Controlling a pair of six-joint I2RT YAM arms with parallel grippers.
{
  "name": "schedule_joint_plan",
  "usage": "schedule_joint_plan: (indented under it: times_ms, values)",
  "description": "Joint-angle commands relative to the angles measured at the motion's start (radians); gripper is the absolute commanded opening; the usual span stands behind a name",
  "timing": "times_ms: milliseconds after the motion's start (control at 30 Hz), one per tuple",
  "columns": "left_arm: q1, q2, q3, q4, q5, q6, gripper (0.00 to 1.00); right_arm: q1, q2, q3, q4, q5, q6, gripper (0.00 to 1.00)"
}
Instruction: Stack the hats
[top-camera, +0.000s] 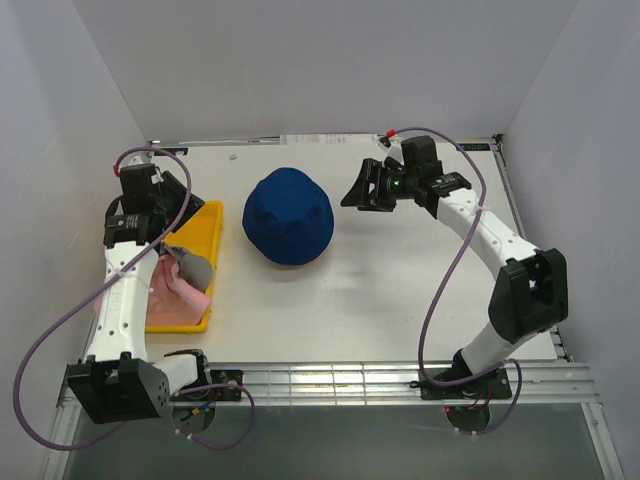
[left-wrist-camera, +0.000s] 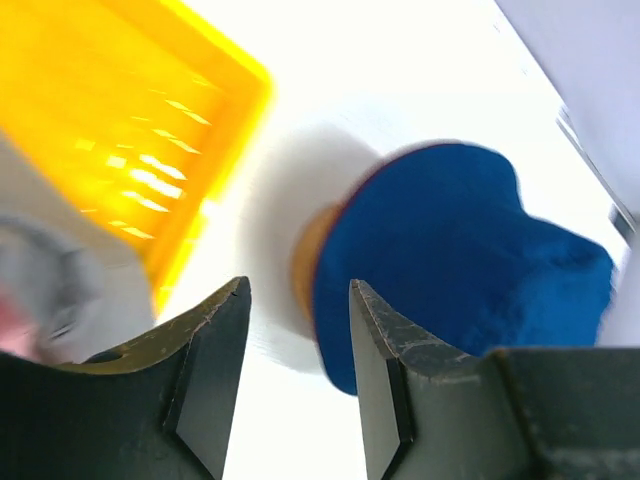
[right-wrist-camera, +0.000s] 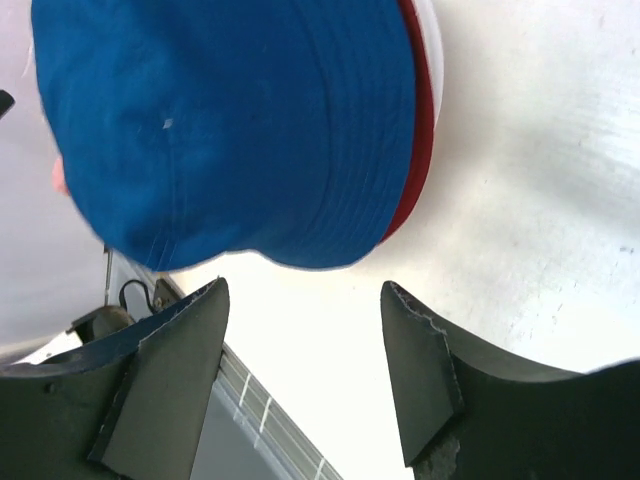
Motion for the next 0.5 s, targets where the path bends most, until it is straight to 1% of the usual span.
schedule_joint_plan:
  times_ms: [0,33,67,133,200,233,400,467]
  values:
    - [0.005,-0.078,0.039,-0.175,-0.321,-0.025,0.55,0.003,-0.084,-0.080,0.052,-0.037,-0.008,0.68]
    - [0.005,-0.084,0.042,-0.212,-0.395,-0.033,0.55,0.007,-0.115,-0.097,0.061,-0.043,-0.008,0.68]
    - [0.005,-0.089,0.043,-0.228,-0.433,-0.037,0.56,0.010,-0.126,-0.122,0.069,-0.050,-0.009,0.68]
    - [0.006,-0.086,0.043,-0.271,-0.540,-0.050,0.60,0.017,-0.149,-0.140,0.078,-0.065,-0.012,0.69]
    - [0.008,-0.048,0.054,-0.301,-0.591,-0.059,0.60,0.025,-0.160,-0.170,0.092,-0.088,-0.014,0.68]
    - [0.013,-0.031,0.060,-0.324,-0.622,-0.065,0.62,0.026,-0.169,-0.182,0.107,-0.091,-0.016,0.68]
    - [0.032,0.044,0.066,-0.311,-0.645,-0.090,0.66,0.027,-0.180,-0.243,0.126,-0.116,-0.039,0.68]
    - [0.039,0.096,0.072,-0.311,-0.651,-0.094,0.67,0.026,-0.183,-0.254,0.140,-0.129,-0.043,0.68]
